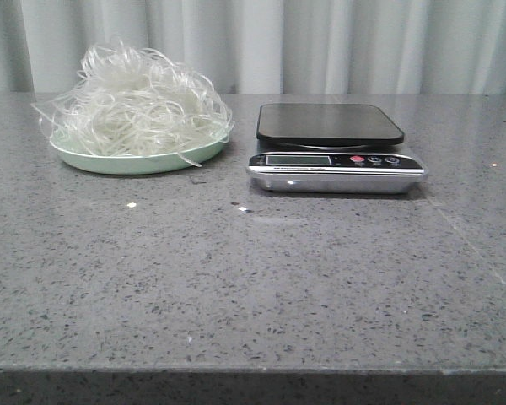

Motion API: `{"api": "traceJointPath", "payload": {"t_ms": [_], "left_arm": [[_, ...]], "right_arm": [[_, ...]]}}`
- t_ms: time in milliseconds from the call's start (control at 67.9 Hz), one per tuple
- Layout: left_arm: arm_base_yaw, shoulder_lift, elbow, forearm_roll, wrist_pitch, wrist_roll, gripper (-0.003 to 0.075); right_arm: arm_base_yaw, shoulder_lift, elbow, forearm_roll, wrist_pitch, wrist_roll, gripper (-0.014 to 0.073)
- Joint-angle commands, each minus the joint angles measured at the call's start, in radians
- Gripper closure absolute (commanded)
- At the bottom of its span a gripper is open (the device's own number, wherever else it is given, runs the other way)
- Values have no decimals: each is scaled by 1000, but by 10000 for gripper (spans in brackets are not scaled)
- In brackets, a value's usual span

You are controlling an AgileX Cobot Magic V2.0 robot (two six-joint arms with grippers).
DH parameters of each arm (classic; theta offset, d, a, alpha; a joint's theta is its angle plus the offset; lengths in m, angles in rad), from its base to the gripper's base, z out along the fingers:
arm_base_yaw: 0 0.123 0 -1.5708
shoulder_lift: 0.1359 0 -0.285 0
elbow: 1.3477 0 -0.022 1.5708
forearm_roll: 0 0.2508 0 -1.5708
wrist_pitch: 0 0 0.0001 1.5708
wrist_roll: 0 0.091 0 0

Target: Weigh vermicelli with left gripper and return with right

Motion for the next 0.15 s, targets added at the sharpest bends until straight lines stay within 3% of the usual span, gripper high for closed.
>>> {"api": "traceJointPath", "payload": {"t_ms": [0,133], "left_arm": [[-8,-20,7,0,-81,-10,583],[-8,-20,7,0,-81,-10,583]], "right_arm": [[-4,-15,-8,-11,-75,0,444],[-4,-15,-8,-11,-75,0,444]]}}
